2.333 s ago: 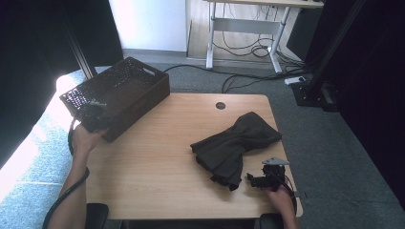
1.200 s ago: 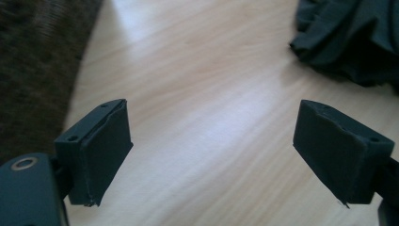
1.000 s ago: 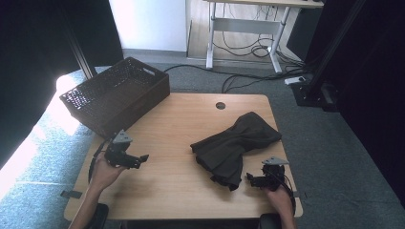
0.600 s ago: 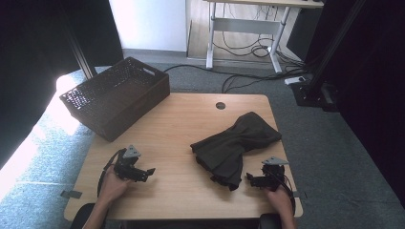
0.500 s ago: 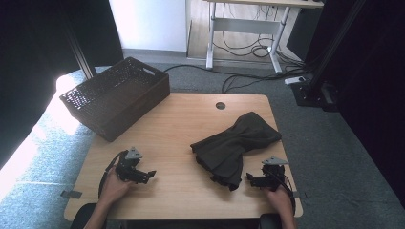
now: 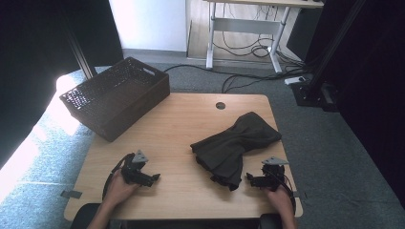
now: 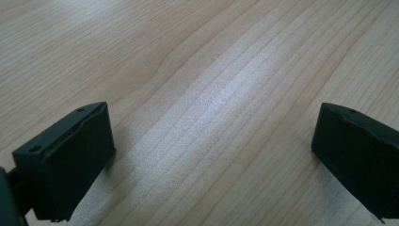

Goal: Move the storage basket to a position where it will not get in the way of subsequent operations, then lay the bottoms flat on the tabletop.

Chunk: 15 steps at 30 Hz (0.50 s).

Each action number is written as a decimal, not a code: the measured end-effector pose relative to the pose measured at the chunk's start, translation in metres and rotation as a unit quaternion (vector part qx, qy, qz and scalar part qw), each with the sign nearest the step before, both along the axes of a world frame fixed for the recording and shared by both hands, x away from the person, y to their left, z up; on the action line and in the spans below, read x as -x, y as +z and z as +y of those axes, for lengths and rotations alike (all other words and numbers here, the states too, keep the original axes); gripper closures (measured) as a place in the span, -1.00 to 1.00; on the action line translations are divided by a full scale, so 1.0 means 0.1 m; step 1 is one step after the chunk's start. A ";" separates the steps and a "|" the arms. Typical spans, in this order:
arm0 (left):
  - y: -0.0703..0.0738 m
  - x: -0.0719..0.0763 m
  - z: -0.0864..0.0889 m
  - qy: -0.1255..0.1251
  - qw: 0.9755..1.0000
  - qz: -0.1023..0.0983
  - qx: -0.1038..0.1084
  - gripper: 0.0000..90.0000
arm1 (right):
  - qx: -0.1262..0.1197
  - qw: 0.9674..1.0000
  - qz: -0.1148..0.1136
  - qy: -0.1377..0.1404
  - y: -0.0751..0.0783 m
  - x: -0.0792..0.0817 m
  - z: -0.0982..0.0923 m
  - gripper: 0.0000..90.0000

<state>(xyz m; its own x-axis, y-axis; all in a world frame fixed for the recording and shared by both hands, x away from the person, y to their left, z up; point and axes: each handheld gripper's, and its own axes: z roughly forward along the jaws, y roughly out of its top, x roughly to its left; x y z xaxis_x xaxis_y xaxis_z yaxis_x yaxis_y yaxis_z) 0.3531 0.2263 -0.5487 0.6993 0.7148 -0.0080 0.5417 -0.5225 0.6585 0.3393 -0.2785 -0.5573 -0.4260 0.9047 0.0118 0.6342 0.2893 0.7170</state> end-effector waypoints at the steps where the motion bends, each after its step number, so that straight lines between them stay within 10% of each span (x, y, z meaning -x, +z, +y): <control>1: 0.00 0.00 0.00 0.000 1.000 0.000 0.000 -1.00 | 0.000 1.000 0.000 0.000 0.00 0.00 0.00 -1.00; 15: 0.00 -0.01 -0.01 0.001 1.000 0.000 0.001 -1.00 | 0.000 1.000 0.000 0.000 0.00 0.00 0.00 -1.00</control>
